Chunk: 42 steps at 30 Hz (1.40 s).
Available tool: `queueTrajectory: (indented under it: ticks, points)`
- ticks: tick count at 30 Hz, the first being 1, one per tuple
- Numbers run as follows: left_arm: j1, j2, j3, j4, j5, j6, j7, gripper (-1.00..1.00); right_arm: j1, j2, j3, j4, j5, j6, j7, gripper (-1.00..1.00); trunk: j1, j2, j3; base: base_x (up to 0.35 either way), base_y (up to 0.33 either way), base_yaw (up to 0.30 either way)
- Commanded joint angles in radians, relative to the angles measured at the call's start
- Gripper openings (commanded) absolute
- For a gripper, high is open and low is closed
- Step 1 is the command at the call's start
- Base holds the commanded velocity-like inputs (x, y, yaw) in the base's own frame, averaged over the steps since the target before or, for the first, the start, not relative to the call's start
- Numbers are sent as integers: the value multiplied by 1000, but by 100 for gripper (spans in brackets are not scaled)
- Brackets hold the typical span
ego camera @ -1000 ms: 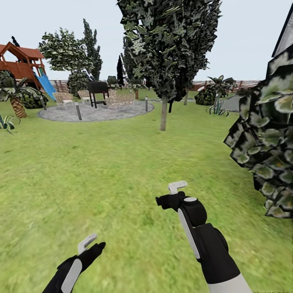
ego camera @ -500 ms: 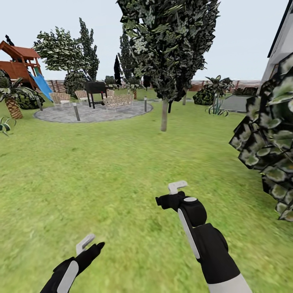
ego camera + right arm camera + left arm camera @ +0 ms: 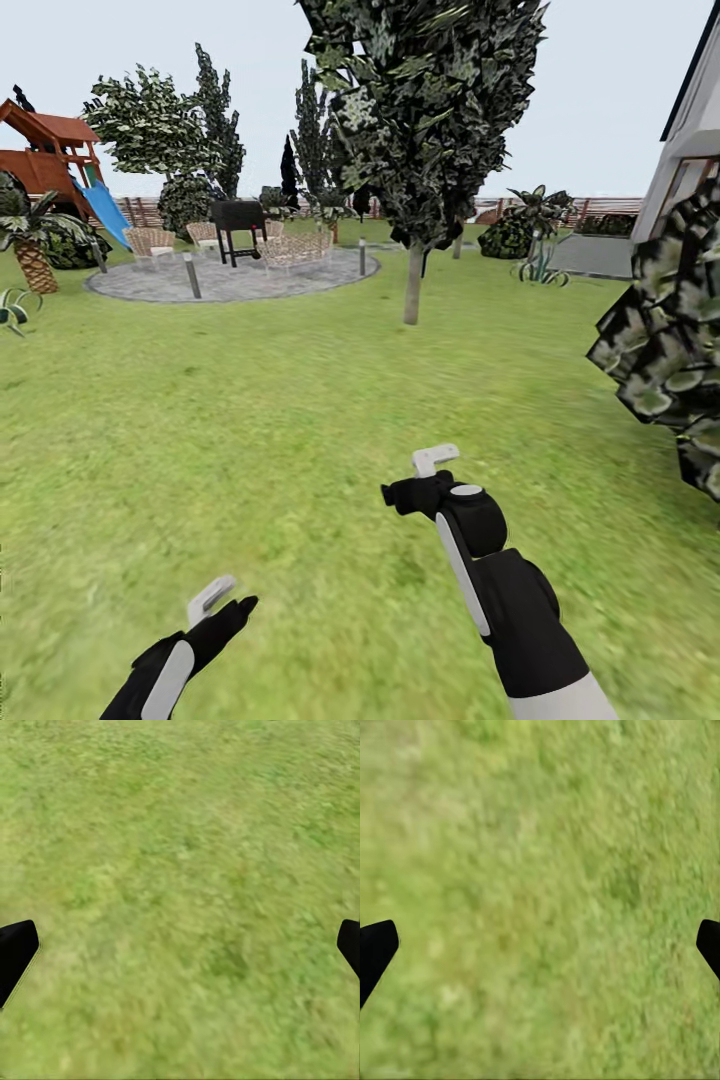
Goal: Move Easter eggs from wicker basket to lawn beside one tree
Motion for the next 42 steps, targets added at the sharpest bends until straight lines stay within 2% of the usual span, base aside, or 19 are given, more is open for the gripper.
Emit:
queueTrajectory:
  ticks: [1, 13, 23, 42]
  points:
    - [-1, 0, 3, -1, 8, 6, -2, 100, -1, 1, 1, 0, 6, 6, 0, 100, 0, -1, -1, 170, 290, 0]
    - [-1, 0, 0, 0, 5, 5, 2, 100, -12, 9, -5, 27, 7, 37, -1, 100, 0, -1, -1, 219, 250, 0]
    - [-1, 0, 0, 0, 4, 2, 1, 100, -58, 12, -7, 121, 5, 53, -1, 100, 0, -1, -1, 250, 199, 0]
    - [-1, 0, 3, 1, 8, 6, 4, 100, -67, 6, -8, 134, -7, 57, 1, 100, 0, -1, -1, 249, 219, 0]
